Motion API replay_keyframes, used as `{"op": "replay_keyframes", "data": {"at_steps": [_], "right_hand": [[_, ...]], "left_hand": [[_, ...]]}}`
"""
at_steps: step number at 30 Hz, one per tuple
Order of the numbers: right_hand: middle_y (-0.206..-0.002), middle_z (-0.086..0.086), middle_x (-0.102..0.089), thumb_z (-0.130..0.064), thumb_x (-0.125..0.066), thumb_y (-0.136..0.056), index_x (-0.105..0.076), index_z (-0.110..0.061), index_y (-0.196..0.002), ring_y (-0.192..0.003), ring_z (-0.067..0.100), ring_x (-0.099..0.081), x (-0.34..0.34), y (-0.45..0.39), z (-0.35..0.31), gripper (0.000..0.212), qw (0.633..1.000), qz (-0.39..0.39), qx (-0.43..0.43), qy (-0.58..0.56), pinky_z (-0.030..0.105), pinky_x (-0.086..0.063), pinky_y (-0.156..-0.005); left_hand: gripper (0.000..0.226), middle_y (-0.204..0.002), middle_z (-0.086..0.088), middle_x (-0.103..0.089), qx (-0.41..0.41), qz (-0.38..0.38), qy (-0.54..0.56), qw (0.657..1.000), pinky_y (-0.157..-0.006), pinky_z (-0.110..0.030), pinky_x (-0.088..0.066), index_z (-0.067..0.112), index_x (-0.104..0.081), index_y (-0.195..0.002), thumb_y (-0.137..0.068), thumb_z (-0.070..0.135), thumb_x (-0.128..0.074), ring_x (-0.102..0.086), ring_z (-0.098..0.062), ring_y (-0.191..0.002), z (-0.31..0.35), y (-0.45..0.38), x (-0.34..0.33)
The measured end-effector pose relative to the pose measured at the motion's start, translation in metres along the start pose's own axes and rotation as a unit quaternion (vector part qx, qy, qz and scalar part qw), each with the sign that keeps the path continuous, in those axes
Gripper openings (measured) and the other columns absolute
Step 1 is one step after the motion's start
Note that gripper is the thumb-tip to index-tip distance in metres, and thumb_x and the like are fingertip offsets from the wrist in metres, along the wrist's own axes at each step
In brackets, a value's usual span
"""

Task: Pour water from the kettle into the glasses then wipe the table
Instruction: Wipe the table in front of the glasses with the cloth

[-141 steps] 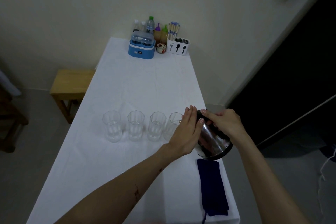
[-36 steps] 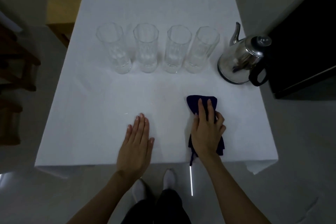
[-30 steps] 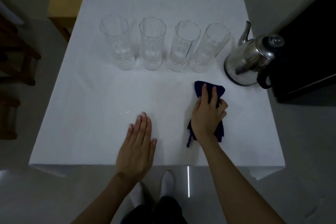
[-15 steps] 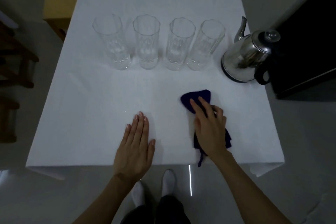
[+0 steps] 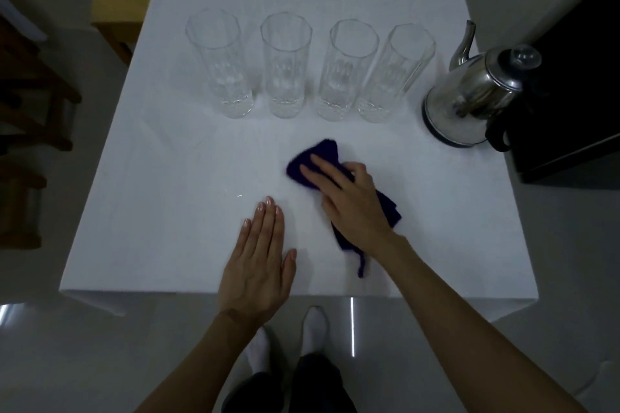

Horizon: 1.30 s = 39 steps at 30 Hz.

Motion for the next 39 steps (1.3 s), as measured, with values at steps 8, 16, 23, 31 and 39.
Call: {"op": "replay_keyframes", "data": {"at_steps": [8, 16, 23, 31, 39], "right_hand": [[-0.151, 0.021, -0.046, -0.009, -0.041, -0.089, -0.059, -0.014, -0.139, -0.107, 0.043, -0.046, 0.026, 0.035, 0.068, 0.053, 0.967, 0.097, -0.227, 0.057, 0.054, -0.043, -0.086], [-0.149, 0.018, -0.05, -0.018, -0.03, -0.09, -0.056, -0.012, -0.141, -0.106, 0.044, -0.049, -0.013, -0.049, -0.016, 0.058, 0.991, 0.032, -0.13, 0.027, 0.052, -0.047, -0.085], [-0.148, 0.004, -0.054, -0.013, -0.04, -0.092, -0.058, -0.018, -0.14, -0.108, 0.031, -0.039, -0.013, -0.017, -0.043, 0.052, 0.998, 0.009, 0.065, -0.01, 0.041, -0.042, -0.081], [-0.145, 0.006, -0.056, -0.007, -0.04, -0.091, -0.054, -0.012, -0.144, -0.112, 0.04, -0.045, 0.017, 0.039, 0.031, 0.055, 0.971, 0.122, -0.206, 0.008, 0.051, -0.043, -0.091], [-0.161, 0.006, -0.036, -0.003, -0.045, -0.099, -0.039, -0.017, -0.153, -0.128, 0.041, -0.038, -0.005, -0.015, 0.006, 0.056, 0.893, 0.144, -0.425, 0.03, 0.05, -0.034, -0.095]], "left_hand": [[0.063, -0.161, -0.014, -0.011, 0.001, 0.003, 0.013, 1.0, -0.121, -0.039, -0.011, 0.001, -0.016, -0.151, -0.1, 0.036, -0.027, -0.007, -0.024, -0.15, 0.0, -0.001, -0.001], [0.06, -0.162, -0.012, 0.003, 0.016, 0.054, 0.138, 0.989, -0.122, -0.035, 0.002, 0.003, -0.006, -0.152, -0.103, 0.035, -0.016, 0.003, -0.021, -0.151, -0.014, 0.007, 0.029], [0.065, -0.162, -0.006, 0.013, 0.155, 0.081, 0.117, 0.978, -0.122, -0.036, 0.006, 0.008, 0.004, -0.153, -0.1, 0.042, -0.014, 0.014, -0.015, -0.149, -0.1, 0.004, 0.05], [0.065, -0.162, -0.011, 0.008, 0.192, 0.047, 0.016, 0.98, -0.122, -0.048, -0.001, 0.004, 0.0, -0.152, -0.101, 0.041, -0.012, 0.009, -0.022, -0.15, -0.162, 0.021, 0.046], [0.066, -0.161, -0.015, -0.006, 0.207, 0.057, -0.003, 0.977, -0.122, -0.044, 0.0, 0.0, -0.012, -0.151, -0.101, 0.042, -0.011, -0.002, -0.025, -0.15, -0.163, 0.022, 0.045]]}}
Point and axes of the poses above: each hand's wrist, its own y-axis away from the middle knuckle, its own x-axis out of the back of the hand, z = x × y, the point moved 6 cm from there along -y, towards the middle knuckle
